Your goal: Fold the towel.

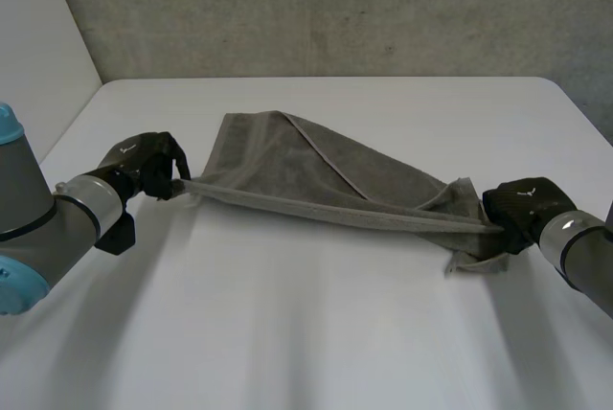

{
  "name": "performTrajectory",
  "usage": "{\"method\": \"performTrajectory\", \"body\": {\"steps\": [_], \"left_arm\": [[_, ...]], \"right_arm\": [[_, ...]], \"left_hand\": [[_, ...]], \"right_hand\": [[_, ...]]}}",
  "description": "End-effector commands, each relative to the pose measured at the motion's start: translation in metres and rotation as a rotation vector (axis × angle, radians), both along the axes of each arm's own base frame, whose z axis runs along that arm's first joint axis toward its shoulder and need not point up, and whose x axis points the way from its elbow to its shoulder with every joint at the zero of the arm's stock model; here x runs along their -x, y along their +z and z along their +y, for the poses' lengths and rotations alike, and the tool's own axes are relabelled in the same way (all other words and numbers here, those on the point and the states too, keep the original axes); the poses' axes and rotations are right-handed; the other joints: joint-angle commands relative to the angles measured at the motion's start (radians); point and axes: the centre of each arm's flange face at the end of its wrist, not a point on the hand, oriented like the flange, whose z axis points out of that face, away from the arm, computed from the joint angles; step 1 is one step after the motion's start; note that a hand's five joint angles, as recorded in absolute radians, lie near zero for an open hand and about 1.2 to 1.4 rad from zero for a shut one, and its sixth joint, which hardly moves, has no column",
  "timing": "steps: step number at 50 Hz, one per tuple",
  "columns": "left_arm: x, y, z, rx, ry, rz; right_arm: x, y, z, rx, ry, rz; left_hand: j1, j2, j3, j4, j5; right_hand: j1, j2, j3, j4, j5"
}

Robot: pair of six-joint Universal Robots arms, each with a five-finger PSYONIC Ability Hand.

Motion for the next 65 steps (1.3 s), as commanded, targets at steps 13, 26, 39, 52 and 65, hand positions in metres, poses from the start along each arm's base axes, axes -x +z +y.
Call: {"method": "performTrajectory", "body": {"steps": [13, 26, 39, 52, 65], "left_arm": [[0.002, 0.121, 0.024, 0.293, -0.071, 0.076], [-0.031, 0.191, 0.011, 0.440, 0.026, 0.145], [-0.024, 0.106, -0.071, 0.245, 0.040, 0.112], [0.001, 0.123, -0.137, 0.447, 0.083, 0.160], [0.009, 0.227, -0.116, 0.817, 0.046, 0.355]], "right_arm": [[-0.005, 0.153, 0.012, 0.298, 0.061, -0.066], [-0.012, 0.232, 0.006, 0.348, 0.145, -0.087], [-0.053, 0.144, -0.060, 0.262, 0.165, 0.089], [-0.085, 0.168, -0.124, 0.730, 0.092, 0.056], [-0.083, 0.257, -0.109, 1.022, 0.072, -0.126]], "left_hand": [[0.075, 0.044, 0.050, 0.036, 0.089], [0.075, 0.044, 0.050, 0.036, 0.089], [0.075, 0.044, 0.050, 0.036, 0.089], [0.075, 0.044, 0.050, 0.036, 0.089], [0.075, 0.044, 0.050, 0.036, 0.089]], "right_hand": [[0.086, 0.094, 0.111, 0.107, 0.096], [0.086, 0.094, 0.111, 0.107, 0.096], [0.086, 0.094, 0.111, 0.107, 0.096], [0.086, 0.094, 0.111, 0.107, 0.096], [0.086, 0.094, 0.111, 0.107, 0.096]]}}
